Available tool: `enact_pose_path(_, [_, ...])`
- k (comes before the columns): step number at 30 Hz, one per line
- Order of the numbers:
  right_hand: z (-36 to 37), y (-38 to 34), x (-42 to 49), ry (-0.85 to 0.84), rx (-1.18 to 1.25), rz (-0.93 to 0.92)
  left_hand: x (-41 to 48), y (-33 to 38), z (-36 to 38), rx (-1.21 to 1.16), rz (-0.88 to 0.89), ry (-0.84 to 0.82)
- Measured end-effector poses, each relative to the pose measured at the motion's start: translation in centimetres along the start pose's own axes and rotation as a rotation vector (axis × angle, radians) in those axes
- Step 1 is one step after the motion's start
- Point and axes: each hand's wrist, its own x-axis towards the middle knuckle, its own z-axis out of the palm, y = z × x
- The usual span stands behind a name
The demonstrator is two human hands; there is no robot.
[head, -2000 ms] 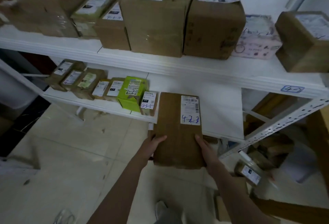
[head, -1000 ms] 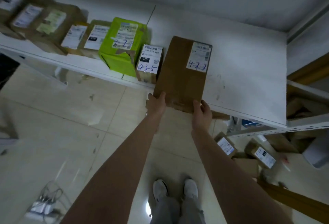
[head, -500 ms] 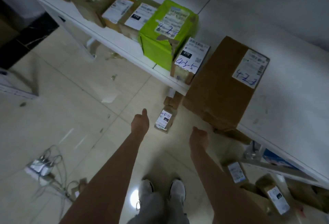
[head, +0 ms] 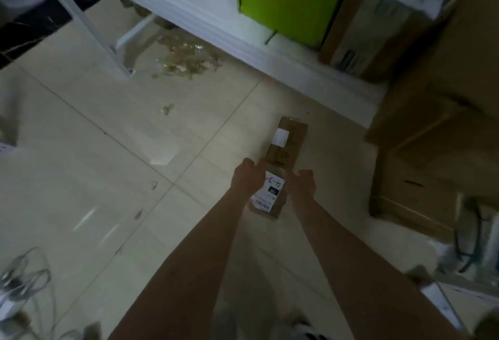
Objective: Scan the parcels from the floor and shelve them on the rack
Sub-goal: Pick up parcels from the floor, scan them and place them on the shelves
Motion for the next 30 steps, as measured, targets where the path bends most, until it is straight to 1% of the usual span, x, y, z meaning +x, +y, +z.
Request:
enact_pose_path(2, [2.1, 0.9, 2.9, -0.001, -0.068, -0.040, 3.5, -1.3, 0.8, 0.005, 0.025, 0.011])
enact_pose_path(5, [5.3, 1.9, 7.3, 0.000, -0.251, -0.096, 7.6, -2.4, 1.4, 0.065, 0.066, 0.000])
enact_pose_path(7, [7.1, 2.2, 9.8, 0.030, -0.304, -0.101, 9.6, -2.5, 1.9, 0.214, 0.085, -0.067])
enact_pose_path(9, [8.5, 2.4, 12.0, 0.088, -0.295, -0.069, 11.6, -2.5, 2.6, 0.430, 0.078, -0.153])
enact_pose_path(10, [9.1, 2.5, 12.9, 0.108, -0.306, -0.063, 12.4, -2.5, 2.9, 0.529, 0.073, -0.165])
enact_pose_path(12, [10.1, 2.6, 14.9, 0.125, -0.368, -0.091, 13.9, -2.6, 3.2, 0.692, 0.095, -0.141])
enact_pose_path(14, [11.2, 2.8, 16.9, 0.131, -0.405, -0.127, 15.1, -2.6, 3.1, 0.795, 0.154, -0.087])
enact_pose_path(16, [12.5, 3.1, 18.5, 0.143, -0.436, -0.142, 16.2, -2.2, 2.9, 0.829, 0.222, -0.042])
enact_pose_path(18, [13.8, 2.8, 19.8, 0.163, -0.498, -0.132, 17.1, -1.5, 2.7, 0.851, 0.261, -0.037])
enact_pose_path(21, [14.9, 1.8, 20.9, 0.191, -0.582, -0.107, 17.8, -1.1, 2.3, 0.911, 0.269, -0.035])
enact_pose_path(26, [14.2, 1.9, 20.9, 0.217, -0.547, -0.087, 18.6, -2.5, 2.2, 1.000, 0.262, -0.013])
enact_pose_path(30, [14.3, 2.8, 20.0, 0.219, -0.415, -0.170, 19.0, -2.4, 2.3, 0.980, 0.236, -0.024])
